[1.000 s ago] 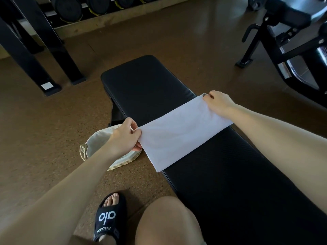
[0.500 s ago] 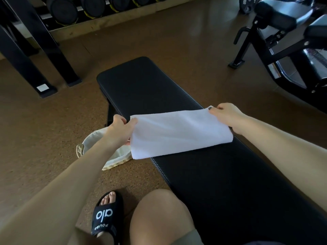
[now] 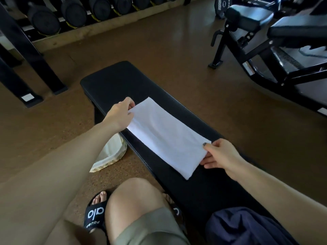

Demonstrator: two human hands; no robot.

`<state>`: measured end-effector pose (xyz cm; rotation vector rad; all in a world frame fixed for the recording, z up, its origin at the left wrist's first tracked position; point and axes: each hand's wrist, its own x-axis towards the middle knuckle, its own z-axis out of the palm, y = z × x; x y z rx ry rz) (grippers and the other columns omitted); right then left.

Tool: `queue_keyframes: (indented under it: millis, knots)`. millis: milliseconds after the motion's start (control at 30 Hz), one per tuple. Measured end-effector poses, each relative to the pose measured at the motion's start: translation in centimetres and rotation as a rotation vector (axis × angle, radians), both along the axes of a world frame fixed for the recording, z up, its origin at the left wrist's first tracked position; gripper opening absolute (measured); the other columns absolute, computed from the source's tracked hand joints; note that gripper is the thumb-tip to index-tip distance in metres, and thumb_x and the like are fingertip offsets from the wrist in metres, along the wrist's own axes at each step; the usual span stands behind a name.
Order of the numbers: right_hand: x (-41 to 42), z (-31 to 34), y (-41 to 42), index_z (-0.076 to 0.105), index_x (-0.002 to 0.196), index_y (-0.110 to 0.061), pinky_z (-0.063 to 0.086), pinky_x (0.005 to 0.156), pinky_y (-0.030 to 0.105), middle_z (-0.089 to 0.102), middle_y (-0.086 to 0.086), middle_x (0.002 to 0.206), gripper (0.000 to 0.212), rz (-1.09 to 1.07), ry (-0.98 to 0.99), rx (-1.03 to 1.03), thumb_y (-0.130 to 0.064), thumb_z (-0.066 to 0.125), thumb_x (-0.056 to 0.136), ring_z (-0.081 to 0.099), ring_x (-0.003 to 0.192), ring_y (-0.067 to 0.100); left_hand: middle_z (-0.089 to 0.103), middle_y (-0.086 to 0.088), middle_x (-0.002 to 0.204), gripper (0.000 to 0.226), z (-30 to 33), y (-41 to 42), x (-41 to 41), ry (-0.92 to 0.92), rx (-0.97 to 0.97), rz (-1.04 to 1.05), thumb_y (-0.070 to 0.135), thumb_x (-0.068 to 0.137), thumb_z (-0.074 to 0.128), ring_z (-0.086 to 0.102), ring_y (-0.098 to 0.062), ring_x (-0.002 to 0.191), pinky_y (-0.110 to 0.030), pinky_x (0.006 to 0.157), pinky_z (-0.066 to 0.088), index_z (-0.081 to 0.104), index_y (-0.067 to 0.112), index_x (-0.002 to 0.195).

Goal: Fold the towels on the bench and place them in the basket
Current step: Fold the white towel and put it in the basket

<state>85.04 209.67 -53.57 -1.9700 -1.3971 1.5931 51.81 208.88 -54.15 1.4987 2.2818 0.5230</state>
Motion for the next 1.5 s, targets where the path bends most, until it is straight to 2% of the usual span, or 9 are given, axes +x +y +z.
queue_keyframes:
  millis: [100, 200, 333, 433, 567, 1033, 1167, 1367, 1500]
  knots:
    - [0.2, 0.5, -2.4, 0.049, 0.109, -0.008, 0.063, 0.06, 0.038, 0.075, 0.014, 0.082, 0.02, 0.021, -0.001, -0.025, -0.024, 0.06, 0.103, 0.076, 0.064, 0.025, 0.049, -0.012, 0.141, 0.049, 0.2, 0.7, 1.1, 0.163, -0.07, -0.042, 0.018, 0.103, 0.048, 0.055, -0.029, 0.113, -0.043, 0.093, 0.047, 0.033, 0.021, 0.149]
    - [1.3, 0.9, -3.2, 0.042, 0.105, -0.016, 0.053, 0.054, 0.029, 0.068, 0.0, 0.08, 0.022, 0.385, -0.443, 0.452, -0.033, 0.057, 0.103, 0.067, 0.06, 0.016, 0.022, -0.009, 0.165, 0.061, 0.7, -0.4, 3.9, 0.445, -0.108, -0.23, 0.035, 0.105, 0.039, 0.025, -0.033, 0.149, -0.05, 0.121, 0.022, 0.014, 0.029, 0.16]
    - [-2.7, -0.2, -4.0, 0.046, 0.138, -0.017, 0.049, 0.094, 0.035, 0.057, 0.002, 0.125, 0.042, 0.795, -0.544, 0.998, -0.039, 0.044, 0.103, 0.058, 0.109, 0.02, -0.012, 0.003, 0.17, 0.058, -0.5, -2.7, 8.3, 0.506, -0.198, -0.578, 0.05, 0.107, 0.019, -0.012, -0.022, 0.156, -0.047, 0.126, -0.007, 0.004, 0.04, 0.162]
    - [-7.3, -1.8, -4.3, 0.016, 0.162, -0.014, 0.015, 0.126, 0.044, 0.022, 0.01, 0.167, 0.076, 0.914, -0.531, 0.857, -0.052, 0.004, 0.097, 0.018, 0.155, 0.028, -0.014, 0.003, 0.17, 0.057, -1.6, -2.6, 8.4, 0.439, -0.262, -0.528, 0.05, 0.106, 0.013, -0.015, -0.021, 0.156, -0.047, 0.126, -0.007, 0.0, 0.042, 0.161]
    - [-7.3, -4.3, -4.1, -0.003, 0.163, -0.017, -0.008, 0.126, 0.045, -0.008, 0.007, 0.171, 0.075, 0.893, -0.61, 0.737, -0.053, -0.007, 0.098, -0.013, 0.157, 0.022, -0.015, 0.005, 0.17, 0.057, -2.9, -2.0, 5.9, 0.405, -0.251, -0.491, 0.053, 0.106, 0.014, -0.015, -0.019, 0.156, -0.043, 0.126, -0.006, -0.003, 0.047, 0.159]
    - [-7.7, -4.6, -4.3, 0.014, 0.163, -0.019, -0.001, 0.126, 0.048, 0.011, 0.013, 0.17, 0.072, 0.83, -0.592, 0.893, -0.058, 0.007, 0.103, 0.003, 0.158, 0.03, -0.017, -0.001, 0.169, 0.066, -2.0, -1.0, 4.2, 0.519, -0.147, -0.476, 0.053, 0.106, 0.015, -0.017, -0.018, 0.155, -0.039, 0.126, -0.01, -0.007, 0.027, 0.163]
    - [-8.1, -5.4, -4.1, 0.004, 0.163, -0.021, -0.004, 0.127, 0.046, -0.003, 0.007, 0.171, 0.075, 0.879, -0.559, 0.845, -0.059, -0.001, 0.099, -0.01, 0.157, 0.023, -0.022, 0.008, 0.168, 0.07, -3.1, -3.1, 4.0, 0.481, -0.169, -0.66, 0.059, 0.096, -0.004, -0.019, -0.01, 0.154, -0.032, 0.125, -0.012, -0.013, 0.033, 0.161]
    - [-8.4, -5.0, -4.1, -0.005, 0.164, -0.022, -0.01, 0.126, 0.046, -0.012, 0.008, 0.171, 0.073, 0.879, -0.614, 0.773, -0.059, 0.003, 0.101, -0.016, 0.157, 0.024, -0.011, -0.003, 0.17, 0.064, -2.2, -2.5, 1.2, 0.577, -0.21, -0.43, 0.045, 0.107, 0.009, -0.009, -0.015, 0.157, -0.033, 0.126, -0.007, -0.007, 0.018, 0.163]
    - [-9.9, -4.0, -2.9, 0.018, 0.163, -0.015, 0.004, 0.127, 0.048, 0.016, 0.013, 0.169, 0.072, 0.846, -0.576, 0.894, -0.051, 0.005, 0.102, 0.009, 0.157, 0.031, -0.013, 0.0, 0.17, 0.077, -1.8, -3.7, 3.9, 0.485, -0.113, -0.523, 0.052, 0.093, -0.003, -0.01, -0.014, 0.156, -0.032, 0.126, -0.008, -0.004, 0.018, 0.163]
